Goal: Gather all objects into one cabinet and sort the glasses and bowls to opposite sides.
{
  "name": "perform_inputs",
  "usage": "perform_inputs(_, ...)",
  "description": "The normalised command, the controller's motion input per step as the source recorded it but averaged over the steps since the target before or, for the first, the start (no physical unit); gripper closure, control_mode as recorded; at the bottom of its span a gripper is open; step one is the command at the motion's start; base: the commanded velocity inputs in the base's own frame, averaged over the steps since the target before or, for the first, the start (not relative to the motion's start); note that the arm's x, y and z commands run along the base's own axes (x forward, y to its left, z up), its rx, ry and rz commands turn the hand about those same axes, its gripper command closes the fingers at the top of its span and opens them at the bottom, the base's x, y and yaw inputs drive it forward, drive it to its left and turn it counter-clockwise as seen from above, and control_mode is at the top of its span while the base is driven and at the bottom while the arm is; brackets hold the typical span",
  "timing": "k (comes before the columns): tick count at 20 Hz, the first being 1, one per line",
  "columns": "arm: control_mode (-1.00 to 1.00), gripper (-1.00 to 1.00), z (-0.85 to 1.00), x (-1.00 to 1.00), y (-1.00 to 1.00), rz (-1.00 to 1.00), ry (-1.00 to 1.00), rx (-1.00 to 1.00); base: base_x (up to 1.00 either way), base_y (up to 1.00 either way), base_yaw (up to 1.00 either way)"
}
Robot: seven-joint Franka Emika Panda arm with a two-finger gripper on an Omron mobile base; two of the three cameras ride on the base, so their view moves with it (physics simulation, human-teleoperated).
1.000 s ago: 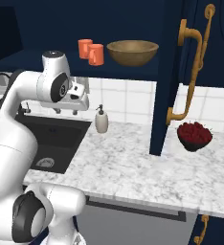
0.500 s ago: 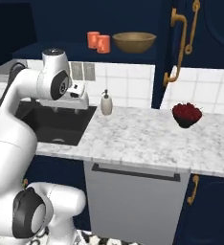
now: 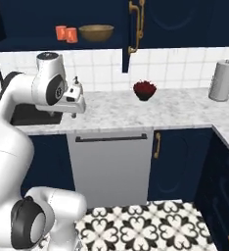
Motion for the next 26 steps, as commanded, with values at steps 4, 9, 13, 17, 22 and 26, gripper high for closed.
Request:
perform_inputs(4, 1.0, -1.0, 0.0, 0.0, 0.0, 0.0, 0.0, 0.0, -0.57, -0.04, -0.53)
perform_inputs(9, 1.0, -1.0, 0.0, 0.0, 0.0, 0.0, 0.0, 0.0, -0.47, -0.16, -0.55)
perform_inputs(13, 1.0, -1.0, 0.0, 0.0, 0.0, 0.0, 0.0, 0.0, -0.41, -0.17, -0.56)
perform_inputs(17, 1.0, -1.0, 0.0, 0.0, 0.0, 0.0, 0.0, 0.0, -0.42, -0.21, -0.56)
perform_inputs(22, 1.0, -1.0, 0.0, 0.0, 0.0, 0.0, 0.0, 0.0, -0.37, -0.31, -0.56)
perform_inputs(26, 1.0, -1.0, 0.0, 0.0, 0.0, 0.0, 0.0, 0.0, -0.38, -0.35, -0.54)
